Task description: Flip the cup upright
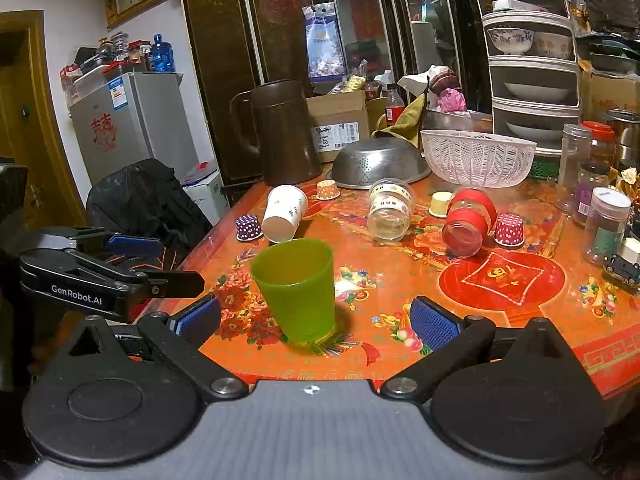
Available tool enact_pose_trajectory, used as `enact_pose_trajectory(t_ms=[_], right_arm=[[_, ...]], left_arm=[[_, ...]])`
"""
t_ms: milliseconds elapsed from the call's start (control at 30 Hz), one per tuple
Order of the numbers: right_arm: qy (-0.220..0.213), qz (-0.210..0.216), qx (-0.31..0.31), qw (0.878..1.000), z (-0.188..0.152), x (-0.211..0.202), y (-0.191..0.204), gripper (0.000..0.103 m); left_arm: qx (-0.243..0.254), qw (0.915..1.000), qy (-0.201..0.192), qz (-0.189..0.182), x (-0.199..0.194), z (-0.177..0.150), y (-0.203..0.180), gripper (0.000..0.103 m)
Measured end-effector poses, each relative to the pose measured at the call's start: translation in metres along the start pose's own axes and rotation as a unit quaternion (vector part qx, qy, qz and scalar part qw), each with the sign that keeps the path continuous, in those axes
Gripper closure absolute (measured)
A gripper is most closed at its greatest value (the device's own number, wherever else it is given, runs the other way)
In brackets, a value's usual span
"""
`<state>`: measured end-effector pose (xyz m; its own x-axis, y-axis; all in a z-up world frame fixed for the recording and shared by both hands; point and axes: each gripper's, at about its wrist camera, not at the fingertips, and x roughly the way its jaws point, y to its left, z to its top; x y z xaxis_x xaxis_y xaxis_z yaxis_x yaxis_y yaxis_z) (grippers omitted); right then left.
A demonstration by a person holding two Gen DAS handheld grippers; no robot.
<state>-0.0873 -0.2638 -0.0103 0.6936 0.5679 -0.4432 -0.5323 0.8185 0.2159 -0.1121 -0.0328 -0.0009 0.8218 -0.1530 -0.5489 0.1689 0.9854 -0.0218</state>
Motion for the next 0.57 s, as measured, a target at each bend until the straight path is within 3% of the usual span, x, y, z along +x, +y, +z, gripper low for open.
enact_pose_trajectory(t_ms=[567], right_arm=[[0.001,0.0,-0.001,1.0,-0.0008,0.0004,0.0002,0.001]], left_arm=[[0.003,0.9999,-0.013,0.009,-0.0008,0.0007,0.0005,0.004]])
